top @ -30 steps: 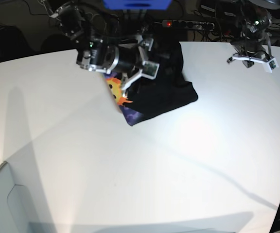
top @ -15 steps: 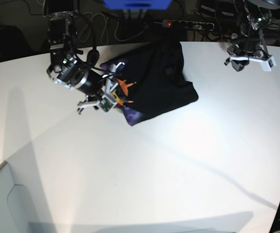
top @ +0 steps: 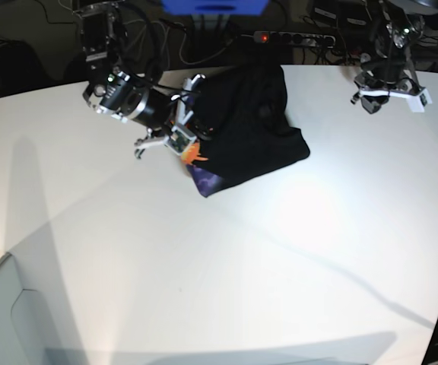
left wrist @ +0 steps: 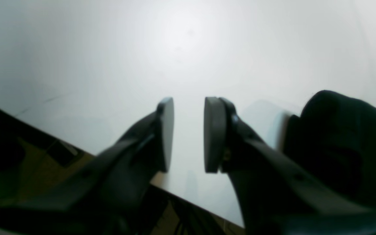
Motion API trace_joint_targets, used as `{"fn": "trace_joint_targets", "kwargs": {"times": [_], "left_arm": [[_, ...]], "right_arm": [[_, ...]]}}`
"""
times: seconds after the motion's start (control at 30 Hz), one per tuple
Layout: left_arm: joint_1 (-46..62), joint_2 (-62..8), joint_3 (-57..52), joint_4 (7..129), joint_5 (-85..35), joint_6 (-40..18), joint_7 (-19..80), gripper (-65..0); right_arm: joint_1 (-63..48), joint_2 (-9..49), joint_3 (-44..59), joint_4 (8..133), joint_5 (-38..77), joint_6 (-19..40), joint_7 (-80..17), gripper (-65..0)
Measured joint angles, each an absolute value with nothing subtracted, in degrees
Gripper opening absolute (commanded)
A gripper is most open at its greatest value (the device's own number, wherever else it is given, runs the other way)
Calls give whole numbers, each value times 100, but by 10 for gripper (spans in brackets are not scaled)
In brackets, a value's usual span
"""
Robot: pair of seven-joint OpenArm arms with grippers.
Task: Fold the T-shirt properly
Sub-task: 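Grasp the sun-printed edge with the right gripper, lower the left gripper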
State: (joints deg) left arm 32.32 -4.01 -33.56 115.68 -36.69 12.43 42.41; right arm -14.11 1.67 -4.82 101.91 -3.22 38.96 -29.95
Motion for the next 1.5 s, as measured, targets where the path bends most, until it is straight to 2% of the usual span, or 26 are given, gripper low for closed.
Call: {"fn": "trace_joint_targets", "kwargs": {"times": [0.33,0.4,0.57,0.73,0.83,1.07,1.23,1.5], "left_arm": [[3221,-397,-3356,11568,-3669,1240,4224,-490],[3218,-395,-3356,11568,-3710,1243,4224,-490],[3251,-397,-3356,11581,-4823,1240,4230,-489],[3365,-401,-3312,11590,-5776,1232,4213,-417],[3459,-397,-3275,11587,-6121,1221,4224,-397],[3459,-403,-2169,11544,-6145,1219,4178,-395],[3341,-399,-1356,11515,-5325,1286,4198,-395],[3166,-207,-1216,10722,-4825,1264,4141,-394]], "right_arm": [[-1402,703,-517,9623,-279,3896,-2609,-648],[-1490,733,-489,9839,-342,3898,-2591,-648],[-1678,757,-460,10822,-325,3896,-2574,-648],[-1721,757,-458,11034,-303,3898,-2593,-648],[-1719,760,-458,11032,-325,3898,-2587,-648],[-1719,757,-458,11030,-342,3898,-2587,-648],[-1717,755,-458,11030,-342,3898,-2587,-648],[-1719,760,-458,11030,-342,3898,-2591,-648]]}}
